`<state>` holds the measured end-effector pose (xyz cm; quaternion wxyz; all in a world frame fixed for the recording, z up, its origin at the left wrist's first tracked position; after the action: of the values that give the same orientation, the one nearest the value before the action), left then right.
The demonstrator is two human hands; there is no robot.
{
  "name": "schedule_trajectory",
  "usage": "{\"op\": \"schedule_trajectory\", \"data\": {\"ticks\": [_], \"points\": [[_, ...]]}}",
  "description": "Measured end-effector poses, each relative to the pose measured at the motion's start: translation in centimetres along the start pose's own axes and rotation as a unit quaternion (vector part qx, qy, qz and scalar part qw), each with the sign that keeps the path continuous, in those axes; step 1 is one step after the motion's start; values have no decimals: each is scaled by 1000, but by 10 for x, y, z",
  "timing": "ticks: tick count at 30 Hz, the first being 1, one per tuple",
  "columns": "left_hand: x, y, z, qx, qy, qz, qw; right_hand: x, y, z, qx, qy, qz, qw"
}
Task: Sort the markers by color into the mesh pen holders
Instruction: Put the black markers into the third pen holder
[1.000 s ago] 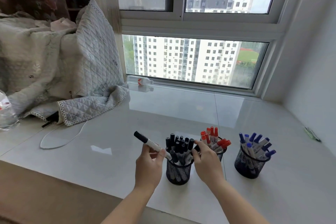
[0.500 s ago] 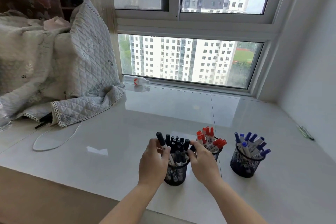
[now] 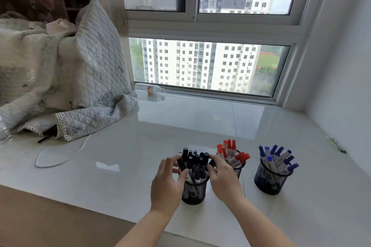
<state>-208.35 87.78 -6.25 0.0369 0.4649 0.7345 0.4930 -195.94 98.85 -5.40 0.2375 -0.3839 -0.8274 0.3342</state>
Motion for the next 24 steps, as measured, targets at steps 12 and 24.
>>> {"op": "schedule_trajectory", "data": {"ticks": [12,24], "points": [[-11,-11,9,66,-53,4,996,15,-8,-12,-78,-22,-19,996],[-7,-28,26,-97,-181,-119,971,43,-25,-16,-123,-149,-20,981]]}}
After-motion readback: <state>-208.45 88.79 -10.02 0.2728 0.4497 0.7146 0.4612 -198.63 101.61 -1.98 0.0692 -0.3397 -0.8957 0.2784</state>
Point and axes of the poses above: each hand's wrist, its own x-axis towards the middle knuckle, its own z-axis out of the palm, y = z × x, the point moved 3 cm from there along x, towards the middle knuckle, and after that the axes turned 7 degrees about -y, right-handed, at the moved point
